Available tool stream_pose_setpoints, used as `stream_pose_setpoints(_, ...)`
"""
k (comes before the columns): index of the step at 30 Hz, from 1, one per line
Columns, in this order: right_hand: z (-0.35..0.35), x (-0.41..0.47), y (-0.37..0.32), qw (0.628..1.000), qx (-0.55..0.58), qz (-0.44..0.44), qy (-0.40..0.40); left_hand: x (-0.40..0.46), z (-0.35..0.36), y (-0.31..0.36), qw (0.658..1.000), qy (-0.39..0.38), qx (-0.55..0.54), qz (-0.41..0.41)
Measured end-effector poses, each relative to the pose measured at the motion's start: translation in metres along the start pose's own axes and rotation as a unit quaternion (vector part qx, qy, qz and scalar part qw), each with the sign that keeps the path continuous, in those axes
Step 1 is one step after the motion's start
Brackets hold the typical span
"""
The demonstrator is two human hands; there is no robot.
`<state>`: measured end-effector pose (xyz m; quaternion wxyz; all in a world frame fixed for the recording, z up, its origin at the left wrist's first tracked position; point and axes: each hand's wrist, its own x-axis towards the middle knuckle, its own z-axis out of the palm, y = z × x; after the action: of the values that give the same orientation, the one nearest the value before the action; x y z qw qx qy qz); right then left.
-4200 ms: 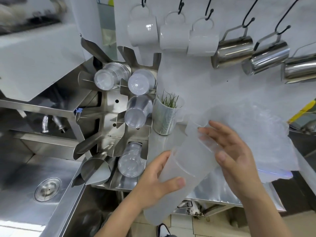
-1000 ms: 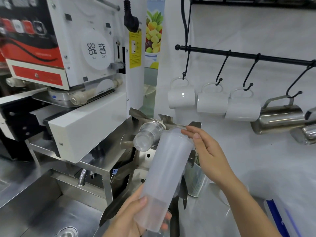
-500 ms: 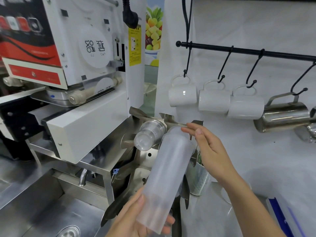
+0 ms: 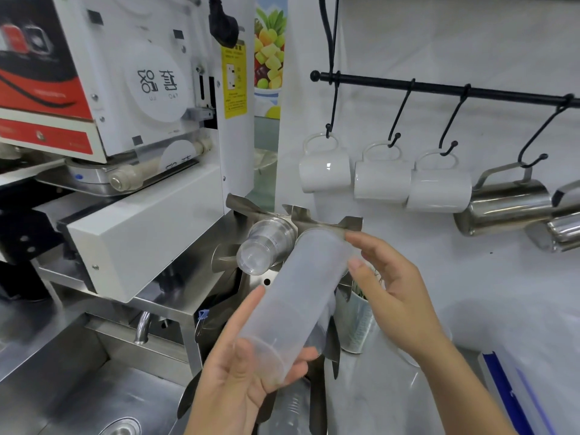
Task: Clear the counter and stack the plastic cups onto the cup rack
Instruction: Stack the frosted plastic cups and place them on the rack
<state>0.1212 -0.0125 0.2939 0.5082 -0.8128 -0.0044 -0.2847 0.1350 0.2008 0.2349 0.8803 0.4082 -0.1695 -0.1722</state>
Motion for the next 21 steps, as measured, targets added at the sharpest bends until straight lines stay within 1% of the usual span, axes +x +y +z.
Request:
stream_pose_setpoints(2,0.0,-0.008,-0.004,1.0,-0.005,-0.006,-0.002,0.003,-0.002,-0.001,0.999,0.018,0.02,0.032)
stream_pose_setpoints(5,0.003,-0.017,-0.011,1.0,0.007,-0.02,-0.014,0.009,-0.003,-0.005,0.992,0.072,0.057,0.081)
stream_pose_setpoints(6,0.005,-0.019,-0.014,1.0,0.01,-0.023,-0.019,0.011,-0.002,-0.005,0.991,0.07,0.063,0.093)
stream_pose_setpoints(9,0.008,-0.024,-0.022,0.999,0.01,-0.032,-0.026,0.016,0.006,-0.003,0.985,0.098,0.066,0.123)
stream_pose_setpoints(12,0.01,-0.026,-0.026,0.999,0.005,-0.042,-0.023,0.021,0.008,-0.004,0.983,0.104,0.061,0.137)
stream_pose_setpoints(15,0.012,-0.026,-0.029,0.998,-0.008,-0.055,-0.017,0.026,0.009,-0.005,0.984,0.104,0.051,0.132)
stream_pose_setpoints(21,0.018,-0.021,-0.027,0.997,-0.033,-0.063,0.017,0.036,0.011,-0.007,0.99,0.07,0.03,0.117)
